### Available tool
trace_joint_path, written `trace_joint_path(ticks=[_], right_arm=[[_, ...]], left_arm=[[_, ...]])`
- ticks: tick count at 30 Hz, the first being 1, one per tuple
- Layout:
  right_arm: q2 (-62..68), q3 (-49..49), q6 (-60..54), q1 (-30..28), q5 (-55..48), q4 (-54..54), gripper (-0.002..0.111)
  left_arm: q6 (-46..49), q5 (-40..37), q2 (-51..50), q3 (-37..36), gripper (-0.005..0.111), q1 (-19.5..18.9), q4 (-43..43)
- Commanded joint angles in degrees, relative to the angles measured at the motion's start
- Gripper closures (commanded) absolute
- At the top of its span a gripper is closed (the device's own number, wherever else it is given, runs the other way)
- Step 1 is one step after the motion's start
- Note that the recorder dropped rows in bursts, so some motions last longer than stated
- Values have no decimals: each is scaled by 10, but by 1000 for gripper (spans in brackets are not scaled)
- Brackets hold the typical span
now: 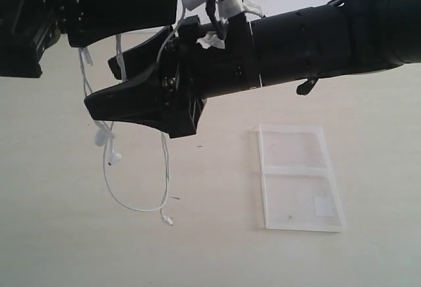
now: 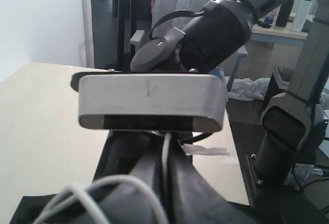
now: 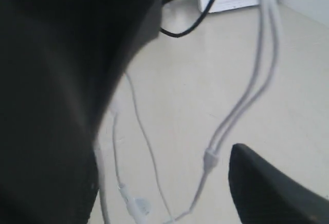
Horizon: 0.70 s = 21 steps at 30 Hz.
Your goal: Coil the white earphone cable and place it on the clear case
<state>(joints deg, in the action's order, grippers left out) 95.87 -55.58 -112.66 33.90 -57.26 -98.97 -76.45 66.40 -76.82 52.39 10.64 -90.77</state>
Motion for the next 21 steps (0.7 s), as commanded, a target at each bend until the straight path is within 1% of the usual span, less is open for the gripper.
trace_joint_path(ticks=[1,5,21], right_arm=[[0,-3,-11,1,-28,-10,41],[0,-3,-11,1,-54,-10,41],[11,-8,3,4,-48,-10,41]], left_arm=[[-2,6,1,5,107,0,10],[-2,6,1,5,107,2,17],[10,6,1,3,107,3,73]])
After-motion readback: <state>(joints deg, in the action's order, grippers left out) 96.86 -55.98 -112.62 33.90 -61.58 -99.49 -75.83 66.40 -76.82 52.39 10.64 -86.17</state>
